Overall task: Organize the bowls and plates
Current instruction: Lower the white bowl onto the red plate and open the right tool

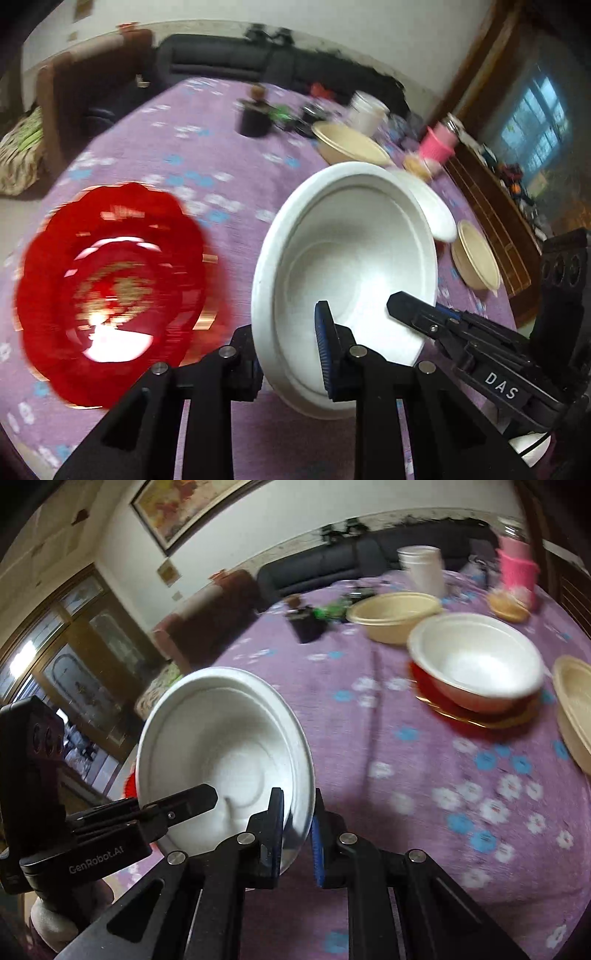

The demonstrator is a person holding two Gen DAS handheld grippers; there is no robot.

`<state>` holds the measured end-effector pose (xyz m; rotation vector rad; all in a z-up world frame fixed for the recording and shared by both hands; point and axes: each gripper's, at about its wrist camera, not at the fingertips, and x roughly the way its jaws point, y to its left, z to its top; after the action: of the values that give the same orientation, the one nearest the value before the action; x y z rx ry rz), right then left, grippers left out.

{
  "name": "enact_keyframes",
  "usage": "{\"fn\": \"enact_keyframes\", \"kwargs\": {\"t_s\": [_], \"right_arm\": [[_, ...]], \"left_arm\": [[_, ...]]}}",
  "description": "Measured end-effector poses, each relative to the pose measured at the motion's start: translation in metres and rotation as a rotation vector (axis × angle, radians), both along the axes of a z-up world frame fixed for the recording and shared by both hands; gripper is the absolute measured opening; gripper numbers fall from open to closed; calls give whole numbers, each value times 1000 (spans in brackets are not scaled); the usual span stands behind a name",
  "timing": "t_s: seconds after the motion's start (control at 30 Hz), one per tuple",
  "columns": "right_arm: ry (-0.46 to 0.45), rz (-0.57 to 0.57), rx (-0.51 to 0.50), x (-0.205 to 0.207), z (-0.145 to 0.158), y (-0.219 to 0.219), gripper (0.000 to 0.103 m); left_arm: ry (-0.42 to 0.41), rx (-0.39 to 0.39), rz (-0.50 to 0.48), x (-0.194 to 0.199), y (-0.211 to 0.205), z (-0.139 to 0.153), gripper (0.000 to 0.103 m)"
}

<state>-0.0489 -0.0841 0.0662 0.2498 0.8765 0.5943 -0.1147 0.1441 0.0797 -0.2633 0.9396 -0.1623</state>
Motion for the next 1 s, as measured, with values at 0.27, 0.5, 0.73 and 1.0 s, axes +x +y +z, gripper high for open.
{"fn": "enact_keyframes", "kwargs": {"t_s": [0.27,0.5,0.73,1.0], "right_arm": [[4,159,-18,11,3,110,15],[36,215,-79,18,-21,176,15],[49,212,-140,21,-39,197,17],[-49,160,-177,21,-36,197,30]], "left_arm": [[28,-3,208,-5,100,-8,24],[103,-13,301,3,150,-38,27],[81,-6,339,1,168,-40,54],[-44,3,391,-26,169,-7,67]]}}
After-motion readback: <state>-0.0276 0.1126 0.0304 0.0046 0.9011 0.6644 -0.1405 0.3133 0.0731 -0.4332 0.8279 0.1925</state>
